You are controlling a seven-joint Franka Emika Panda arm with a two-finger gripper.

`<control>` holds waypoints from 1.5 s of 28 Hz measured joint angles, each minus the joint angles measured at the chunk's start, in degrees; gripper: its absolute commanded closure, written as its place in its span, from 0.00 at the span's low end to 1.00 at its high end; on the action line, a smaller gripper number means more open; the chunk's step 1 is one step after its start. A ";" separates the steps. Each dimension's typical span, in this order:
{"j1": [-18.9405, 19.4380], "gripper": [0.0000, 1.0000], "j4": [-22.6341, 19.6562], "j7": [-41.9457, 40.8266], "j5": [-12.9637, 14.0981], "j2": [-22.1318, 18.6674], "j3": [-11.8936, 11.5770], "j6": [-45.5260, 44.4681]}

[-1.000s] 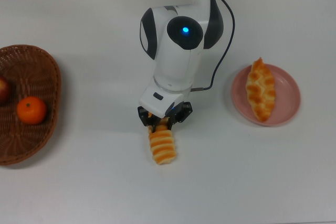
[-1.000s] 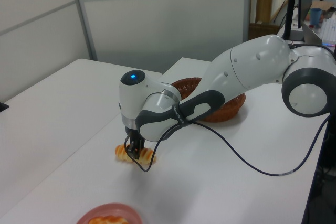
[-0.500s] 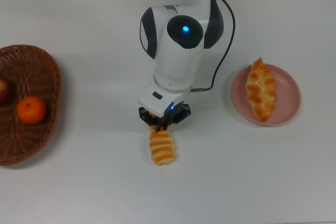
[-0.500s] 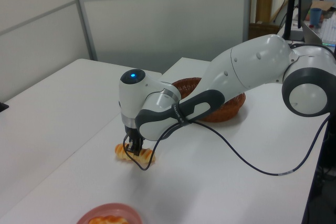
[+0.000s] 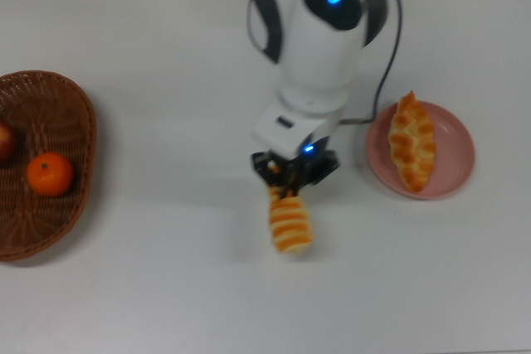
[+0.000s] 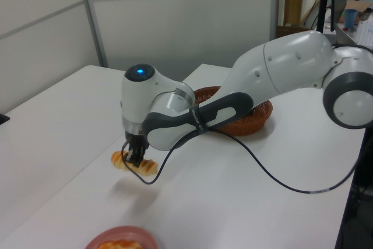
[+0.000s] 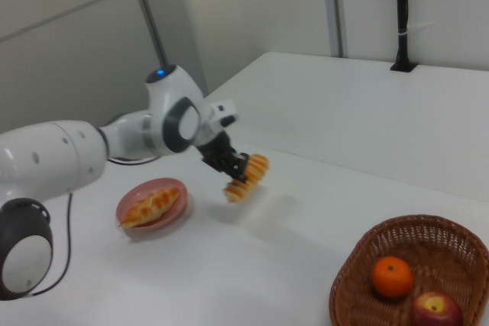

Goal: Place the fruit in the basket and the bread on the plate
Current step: 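Carry the ridged roll onto the pink plate and release it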

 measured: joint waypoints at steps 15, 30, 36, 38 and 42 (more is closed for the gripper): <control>2.93 1.00 -0.36 4.78 0.00 -3.44 13.43 -17.35; 9.44 0.00 -1.56 5.53 -3.15 -2.90 13.65 -18.80; 9.22 0.00 -1.57 5.53 -3.55 -2.90 13.47 -18.81; 9.20 0.00 -1.57 5.53 -3.55 -2.90 13.41 -18.81; 9.17 0.00 -1.53 5.53 -3.56 -2.90 13.35 -18.81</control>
